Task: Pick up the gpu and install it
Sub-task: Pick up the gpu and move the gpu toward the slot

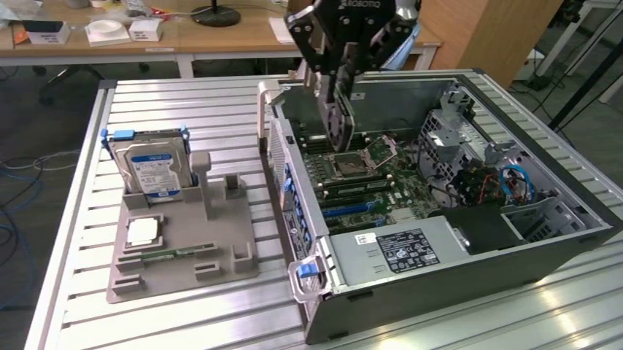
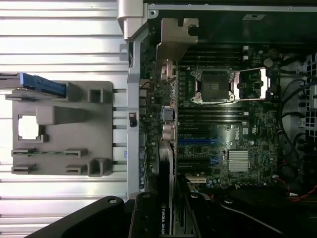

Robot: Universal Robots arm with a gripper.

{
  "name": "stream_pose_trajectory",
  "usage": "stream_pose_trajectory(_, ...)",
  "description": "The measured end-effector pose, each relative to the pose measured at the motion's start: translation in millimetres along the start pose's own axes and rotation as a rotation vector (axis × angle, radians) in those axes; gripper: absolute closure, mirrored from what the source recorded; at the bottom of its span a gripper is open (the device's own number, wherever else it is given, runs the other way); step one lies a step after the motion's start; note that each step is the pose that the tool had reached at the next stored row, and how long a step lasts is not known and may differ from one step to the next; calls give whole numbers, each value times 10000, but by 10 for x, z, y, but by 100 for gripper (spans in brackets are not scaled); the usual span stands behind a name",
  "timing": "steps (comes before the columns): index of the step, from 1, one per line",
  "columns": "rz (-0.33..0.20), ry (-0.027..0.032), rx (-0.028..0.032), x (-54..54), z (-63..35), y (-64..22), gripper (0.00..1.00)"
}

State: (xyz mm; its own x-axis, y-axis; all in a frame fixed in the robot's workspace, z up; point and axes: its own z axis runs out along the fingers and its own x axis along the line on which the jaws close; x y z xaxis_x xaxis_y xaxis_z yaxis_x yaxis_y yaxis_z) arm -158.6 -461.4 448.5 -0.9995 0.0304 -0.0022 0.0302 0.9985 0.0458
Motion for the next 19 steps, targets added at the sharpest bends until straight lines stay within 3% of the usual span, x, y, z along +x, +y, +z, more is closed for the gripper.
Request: stream_pose_trajectory(19,1,16,1,-860,3,26,74)
